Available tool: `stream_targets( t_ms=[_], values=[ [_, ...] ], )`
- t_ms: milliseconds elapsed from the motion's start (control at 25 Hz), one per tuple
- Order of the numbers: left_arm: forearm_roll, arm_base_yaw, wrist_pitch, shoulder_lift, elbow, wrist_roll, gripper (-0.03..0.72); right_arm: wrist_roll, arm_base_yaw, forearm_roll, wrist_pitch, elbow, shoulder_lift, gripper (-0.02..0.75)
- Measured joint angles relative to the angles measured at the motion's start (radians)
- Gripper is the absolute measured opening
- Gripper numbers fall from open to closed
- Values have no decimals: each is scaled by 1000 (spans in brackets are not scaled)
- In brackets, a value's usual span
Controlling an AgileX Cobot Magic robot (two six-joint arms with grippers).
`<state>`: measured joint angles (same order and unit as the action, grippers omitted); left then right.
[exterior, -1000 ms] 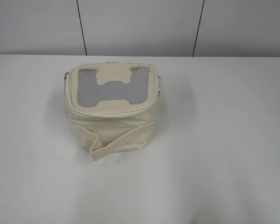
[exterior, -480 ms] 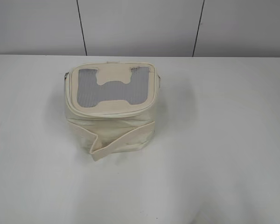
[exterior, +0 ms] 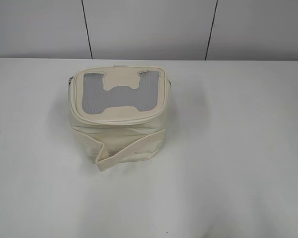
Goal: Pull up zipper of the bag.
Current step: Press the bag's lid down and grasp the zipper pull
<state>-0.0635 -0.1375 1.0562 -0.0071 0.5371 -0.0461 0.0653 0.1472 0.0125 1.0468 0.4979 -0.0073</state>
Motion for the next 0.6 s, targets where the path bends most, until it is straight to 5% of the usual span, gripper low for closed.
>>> stream_targets(
  t_ms=[600],
  values=[
    [0,0,0,0,0,0,241,0,0,-5,0,0,0,566]
  ],
)
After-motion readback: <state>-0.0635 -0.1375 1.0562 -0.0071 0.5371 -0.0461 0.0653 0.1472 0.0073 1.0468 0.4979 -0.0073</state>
